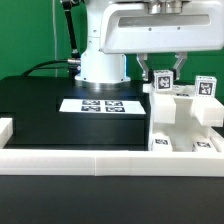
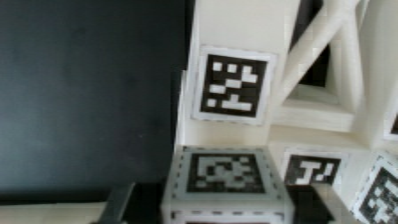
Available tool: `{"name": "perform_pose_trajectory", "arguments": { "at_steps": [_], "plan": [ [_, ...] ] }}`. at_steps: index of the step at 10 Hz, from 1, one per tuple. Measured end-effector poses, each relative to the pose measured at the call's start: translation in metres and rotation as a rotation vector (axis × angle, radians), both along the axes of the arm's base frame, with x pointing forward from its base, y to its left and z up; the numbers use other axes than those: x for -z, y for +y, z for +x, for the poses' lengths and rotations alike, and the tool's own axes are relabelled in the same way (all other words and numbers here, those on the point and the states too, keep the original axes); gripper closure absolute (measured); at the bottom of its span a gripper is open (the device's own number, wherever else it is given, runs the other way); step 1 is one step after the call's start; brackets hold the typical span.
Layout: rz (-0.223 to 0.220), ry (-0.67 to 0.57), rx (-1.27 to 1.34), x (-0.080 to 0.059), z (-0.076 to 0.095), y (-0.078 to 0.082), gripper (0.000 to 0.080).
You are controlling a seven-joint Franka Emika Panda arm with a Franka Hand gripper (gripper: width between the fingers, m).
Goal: Assemble chair
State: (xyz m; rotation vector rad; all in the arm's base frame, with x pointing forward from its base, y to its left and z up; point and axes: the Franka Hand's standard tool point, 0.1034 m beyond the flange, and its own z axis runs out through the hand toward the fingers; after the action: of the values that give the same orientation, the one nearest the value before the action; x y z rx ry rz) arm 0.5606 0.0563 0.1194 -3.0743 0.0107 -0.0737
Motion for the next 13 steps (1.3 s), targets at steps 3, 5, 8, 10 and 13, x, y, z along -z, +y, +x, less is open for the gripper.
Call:
{"name": "perform_pose_trajectory", "arguments": {
  "at_steps": [3,5,8,10,13],
  "plan": [
    [0.012,0.014,0.214,0.0001,-0.0001,0.0006,0.0514],
    [0.019,0.024,0.359,0.0001,-0.0002,0.0009,0.0512],
    [0.027,0.035,0.516,0.0001,-0.0002,0.0016,0.0512],
    [0.035,0.045,0.656,0.0001,-0.0003,0.0023,0.0512],
    [0.044,0.056,0.810,0.0000,-0.0003,0.0030,0.0512]
  ]
}}
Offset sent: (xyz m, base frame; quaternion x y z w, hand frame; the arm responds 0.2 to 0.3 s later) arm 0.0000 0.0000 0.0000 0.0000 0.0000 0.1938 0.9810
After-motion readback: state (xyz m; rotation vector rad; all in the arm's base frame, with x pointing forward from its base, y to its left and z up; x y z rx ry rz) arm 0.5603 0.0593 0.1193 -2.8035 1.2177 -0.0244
